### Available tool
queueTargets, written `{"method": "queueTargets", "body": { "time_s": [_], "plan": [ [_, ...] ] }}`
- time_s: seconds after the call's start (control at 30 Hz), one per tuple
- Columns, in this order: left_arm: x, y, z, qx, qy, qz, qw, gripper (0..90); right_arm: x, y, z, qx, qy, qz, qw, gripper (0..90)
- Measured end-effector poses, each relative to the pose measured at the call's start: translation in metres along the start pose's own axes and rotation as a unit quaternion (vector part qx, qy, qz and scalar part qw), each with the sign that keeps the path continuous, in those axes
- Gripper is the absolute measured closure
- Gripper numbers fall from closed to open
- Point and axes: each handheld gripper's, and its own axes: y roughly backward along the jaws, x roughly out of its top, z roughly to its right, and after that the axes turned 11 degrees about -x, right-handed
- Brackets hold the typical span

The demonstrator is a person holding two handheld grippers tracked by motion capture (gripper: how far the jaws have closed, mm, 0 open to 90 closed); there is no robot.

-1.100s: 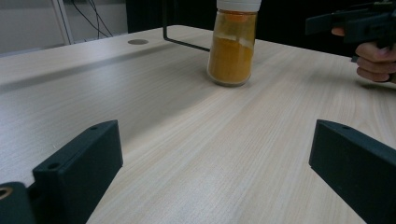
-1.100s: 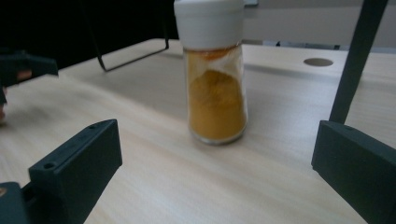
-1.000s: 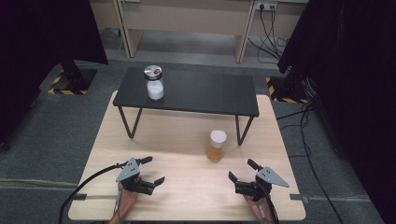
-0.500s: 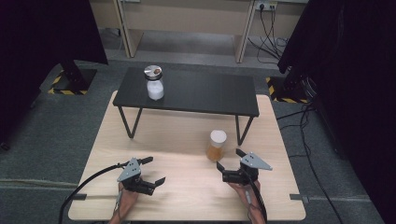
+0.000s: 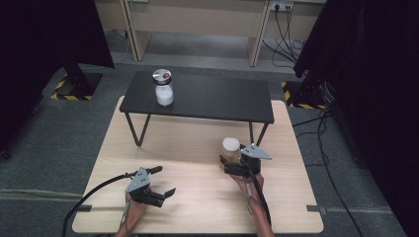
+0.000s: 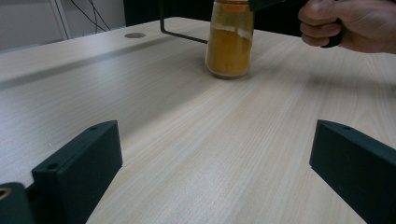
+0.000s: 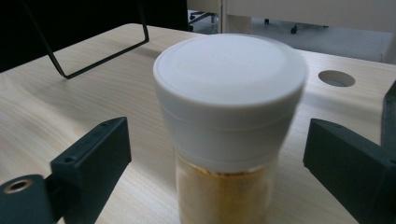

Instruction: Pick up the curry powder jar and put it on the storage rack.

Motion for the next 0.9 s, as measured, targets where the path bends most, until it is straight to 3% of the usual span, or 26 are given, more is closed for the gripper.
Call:
{"method": "queueTargets", "body": {
  "time_s": [0.23, 0.33, 0.47, 0.9],
  "plan": [
    [0.0, 0.0, 0.0, 0.0, -0.001, 0.0, 1.0, 1.3, 0.003, -0.014, -0.005, -0.005, 0.001, -0.013, 0.9999, 16.4],
    [0.0, 0.0, 0.0, 0.0, -0.001, -0.001, 1.0, 1.3, 0.002, -0.016, -0.007, -0.008, 0.005, -0.006, 0.9999, 24.0],
    [0.0, 0.0, 0.0, 0.0, -0.001, 0.0, 1.0, 1.3, 0.002, -0.015, -0.014, -0.027, 0.015, -0.004, 0.9995, 34.0],
    [0.0, 0.0, 0.0, 0.0, -0.003, 0.0, 1.0, 1.3, 0.0, -0.014, -0.022, -0.044, 0.017, 0.002, 0.9989, 35.4]
  ]
}}
